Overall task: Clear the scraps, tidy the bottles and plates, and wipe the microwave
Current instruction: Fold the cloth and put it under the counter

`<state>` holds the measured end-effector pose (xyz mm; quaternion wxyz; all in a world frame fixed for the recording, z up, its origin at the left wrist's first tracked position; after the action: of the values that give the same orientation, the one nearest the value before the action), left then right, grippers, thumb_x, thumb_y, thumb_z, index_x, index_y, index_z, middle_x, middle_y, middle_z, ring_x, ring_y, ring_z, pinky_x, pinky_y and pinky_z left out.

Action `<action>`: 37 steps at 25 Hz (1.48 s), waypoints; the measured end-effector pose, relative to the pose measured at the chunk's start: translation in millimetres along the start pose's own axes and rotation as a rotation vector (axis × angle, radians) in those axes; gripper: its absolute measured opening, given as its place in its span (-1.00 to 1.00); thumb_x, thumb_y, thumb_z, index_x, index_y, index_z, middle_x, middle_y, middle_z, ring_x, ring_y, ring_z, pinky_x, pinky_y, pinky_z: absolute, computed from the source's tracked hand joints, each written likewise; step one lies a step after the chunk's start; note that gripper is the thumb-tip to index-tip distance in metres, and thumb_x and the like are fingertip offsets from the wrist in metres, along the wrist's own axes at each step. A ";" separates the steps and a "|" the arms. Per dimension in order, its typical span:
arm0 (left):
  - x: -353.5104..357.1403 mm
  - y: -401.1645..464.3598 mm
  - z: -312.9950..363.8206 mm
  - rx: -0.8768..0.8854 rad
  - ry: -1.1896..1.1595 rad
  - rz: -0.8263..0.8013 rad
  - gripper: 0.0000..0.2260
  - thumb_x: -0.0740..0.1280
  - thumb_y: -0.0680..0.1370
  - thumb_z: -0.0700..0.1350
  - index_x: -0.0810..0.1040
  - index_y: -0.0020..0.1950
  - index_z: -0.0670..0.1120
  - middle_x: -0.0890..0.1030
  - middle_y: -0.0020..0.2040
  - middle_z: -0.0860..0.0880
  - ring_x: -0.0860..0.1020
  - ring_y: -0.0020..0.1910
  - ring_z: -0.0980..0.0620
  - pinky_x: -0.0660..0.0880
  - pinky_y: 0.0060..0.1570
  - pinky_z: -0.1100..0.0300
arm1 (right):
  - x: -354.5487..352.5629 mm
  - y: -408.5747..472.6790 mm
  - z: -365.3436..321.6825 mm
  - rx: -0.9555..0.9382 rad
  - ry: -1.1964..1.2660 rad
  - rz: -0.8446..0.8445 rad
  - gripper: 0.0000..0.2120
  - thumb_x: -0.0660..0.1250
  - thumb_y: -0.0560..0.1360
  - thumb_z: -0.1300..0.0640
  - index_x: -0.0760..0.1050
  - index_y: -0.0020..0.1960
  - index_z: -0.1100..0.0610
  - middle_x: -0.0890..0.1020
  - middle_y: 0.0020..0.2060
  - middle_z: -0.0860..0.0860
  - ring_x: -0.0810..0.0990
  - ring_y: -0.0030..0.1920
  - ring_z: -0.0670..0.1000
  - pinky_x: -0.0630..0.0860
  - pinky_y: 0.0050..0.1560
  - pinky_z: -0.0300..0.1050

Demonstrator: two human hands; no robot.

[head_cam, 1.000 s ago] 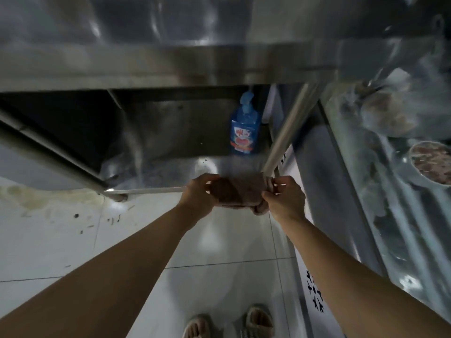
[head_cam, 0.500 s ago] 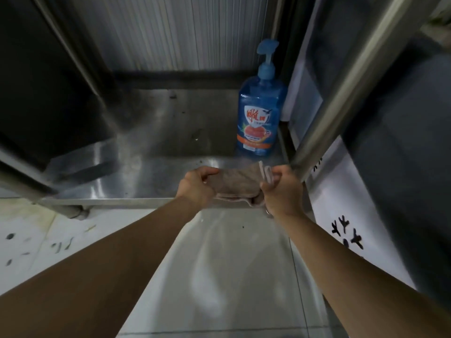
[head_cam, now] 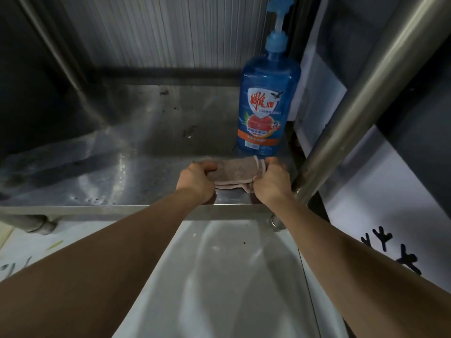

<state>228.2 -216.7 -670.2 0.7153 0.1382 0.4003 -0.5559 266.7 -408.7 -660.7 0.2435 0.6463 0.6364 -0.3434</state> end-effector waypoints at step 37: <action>-378.2 -339.6 294.8 0.127 0.483 -0.286 -0.46 0.40 0.47 -0.06 0.27 0.40 -0.02 0.43 0.32 -0.07 0.34 0.33 -0.10 0.37 0.30 -0.03 | -397.3 -284.8 -303.2 -0.247 -0.398 -0.417 -0.35 0.41 0.43 0.10 0.17 0.42 0.11 0.29 0.36 0.11 0.22 0.37 0.15 0.31 0.29 -0.05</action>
<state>20.9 -264.1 -122.5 0.5033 0.2531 0.5391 -0.6261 43.6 -420.8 -130.6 0.3644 0.3877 0.7319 -0.4259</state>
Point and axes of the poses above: each hand's wrist, its own y-axis towards the middle knuckle, its own x-axis out of the palm, z = x × y, the point moved 8 cm from there along y, towards the middle knuckle
